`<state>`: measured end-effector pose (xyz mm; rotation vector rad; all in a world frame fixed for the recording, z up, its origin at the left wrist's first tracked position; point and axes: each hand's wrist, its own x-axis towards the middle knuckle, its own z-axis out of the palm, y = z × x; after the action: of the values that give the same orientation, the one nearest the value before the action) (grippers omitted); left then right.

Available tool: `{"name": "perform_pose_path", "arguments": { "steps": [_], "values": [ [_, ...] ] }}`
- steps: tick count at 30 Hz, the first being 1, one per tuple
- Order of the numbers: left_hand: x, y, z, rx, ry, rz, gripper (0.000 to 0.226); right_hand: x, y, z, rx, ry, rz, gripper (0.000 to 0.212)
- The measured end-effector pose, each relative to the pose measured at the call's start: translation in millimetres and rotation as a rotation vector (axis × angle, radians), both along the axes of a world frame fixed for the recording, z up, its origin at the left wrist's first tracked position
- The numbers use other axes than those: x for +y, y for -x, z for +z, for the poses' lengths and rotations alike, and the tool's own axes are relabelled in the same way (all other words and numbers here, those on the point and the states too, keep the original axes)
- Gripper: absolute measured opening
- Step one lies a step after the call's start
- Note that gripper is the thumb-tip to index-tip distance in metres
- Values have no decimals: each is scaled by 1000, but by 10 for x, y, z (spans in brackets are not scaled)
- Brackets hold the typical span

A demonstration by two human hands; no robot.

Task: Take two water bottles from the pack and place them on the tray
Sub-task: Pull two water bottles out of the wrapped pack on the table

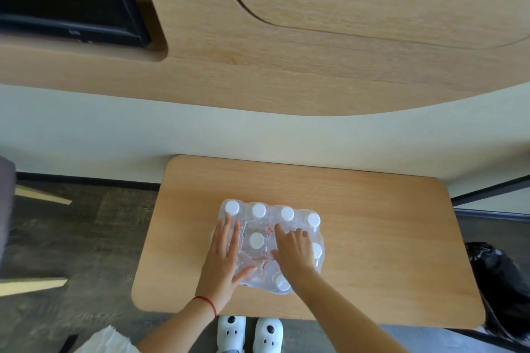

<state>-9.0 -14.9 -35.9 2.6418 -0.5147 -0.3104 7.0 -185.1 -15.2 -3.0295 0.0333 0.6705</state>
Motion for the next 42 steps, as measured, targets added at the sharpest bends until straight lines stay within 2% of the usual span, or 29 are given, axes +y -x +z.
{"name": "perform_pose_path", "arguments": {
  "steps": [6,11,15,18,20,22,23,24,25,26,27,30,32,33,34,36,38,39,40,42],
  "values": [
    [-12,-4,-30,-66,-85,1,95,-195,107,-50,-186,-344,-175,31],
    [-7,-4,-70,-78,-62,2,95,-272,154,455,-338,-266,36,37],
    [1,-12,31,23,-13,-12,101,-307,163,985,-396,-366,-25,32],
    [18,-82,230,193,162,8,106,-281,73,1437,-448,-461,-31,33],
    [-1,-164,513,301,304,6,118,-237,-10,1749,-451,-511,-7,39],
    [-79,-264,903,426,513,-40,120,-181,-96,2017,-444,-557,39,42],
    [-126,-294,1088,510,634,-67,113,-149,-138,2122,-442,-585,62,41],
    [-178,-309,1223,560,728,-104,92,-114,-181,2206,-444,-612,80,41],
    [-221,-310,1311,553,772,-103,62,-74,-220,2267,-446,-641,89,41],
    [-253,-314,1389,528,832,-86,45,-29,-251,2302,-450,-677,79,41],
    [-260,-317,1441,507,892,-41,46,14,-274,2311,-448,-727,44,41],
    [-171,-348,1510,507,1039,68,55,68,-307,2202,-302,-1058,-145,36],
    [-45,-378,1481,494,1063,108,53,14,-326,2005,-106,-1369,-206,15],
    [29,-394,1456,490,1066,142,53,-30,-337,1846,-53,-1443,-247,3],
    [100,-402,1443,490,1075,172,52,-71,-342,1658,-34,-1404,-297,8],
    [241,-406,1403,484,1072,209,46,-115,-309,1175,22,-1091,-333,14],
    [337,-409,1402,484,1060,238,45,-89,-195,638,206,-728,-242,32],
    [369,-414,1378,489,1055,247,45,-47,-127,401,274,-640,-194,44],
    [387,-419,1374,494,1052,259,45,8,-65,217,296,-630,-184,54],
    [386,-435,1354,492,1055,280,44,102,14,-33,214,-684,-223,57]
  ]
}}
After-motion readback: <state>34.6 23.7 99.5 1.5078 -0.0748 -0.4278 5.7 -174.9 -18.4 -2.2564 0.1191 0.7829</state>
